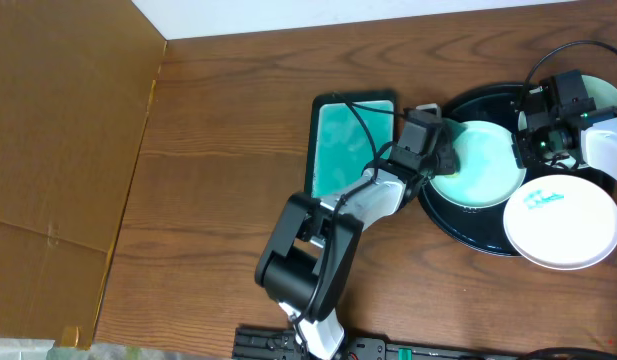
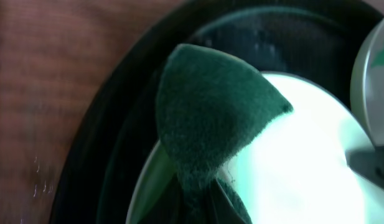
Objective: Clean dirty plates on tray and stack at the side
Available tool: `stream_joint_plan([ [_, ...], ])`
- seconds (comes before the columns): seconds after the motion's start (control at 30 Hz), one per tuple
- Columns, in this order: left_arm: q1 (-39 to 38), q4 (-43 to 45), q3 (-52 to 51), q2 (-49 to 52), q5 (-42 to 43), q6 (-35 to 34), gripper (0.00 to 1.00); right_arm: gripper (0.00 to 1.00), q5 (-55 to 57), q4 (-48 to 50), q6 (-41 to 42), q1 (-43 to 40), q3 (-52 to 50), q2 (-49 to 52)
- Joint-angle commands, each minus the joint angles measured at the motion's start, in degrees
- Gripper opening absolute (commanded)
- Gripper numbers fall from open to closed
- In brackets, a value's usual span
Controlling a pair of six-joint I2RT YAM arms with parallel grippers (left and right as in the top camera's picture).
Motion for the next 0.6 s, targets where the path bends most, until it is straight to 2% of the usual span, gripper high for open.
stream_joint_plan([
  [0.0,0.5,6.7,0.0,4.6,-4.6,6.3,0.07,0.01,2.8,-0.3,-1.3,0.2,-0.5,2.1],
  [0.17,0.5,15.3,0.0,6.1,-4.1,11.5,0.07,0.01,2.8,-0.5,-1.3,0.2,-0.5,2.1],
  [0.23,0.4,18.0,0.0,5.7,-0.2,14.3,0.07,0.01,2.8,-0.5,-1.3,0.2,-0.5,2.1],
  [0.3,0.4,20.3,0.0,4.9,7.1,16.7,0.07,0.01,2.8,-0.5,-1.3,0.2,-0.5,2.1],
  [0.43,0.4,20.6,0.0,1.9,18.4,17.9,0.07,0.01,2.7,-0.5,-1.3,0.2,-0.5,2.1],
  [0.5,0.8,20.4,0.0,-0.2,22.1,17.9,0.07,0.01,2.6,-0.5,-1.3,0.2,-0.5,2.1],
  [0.57,1.2,19.1,0.0,-2.9,21.7,17.9,0.07,0.01,2.6,-0.5,-1.3,0.2,-0.5,2.1],
])
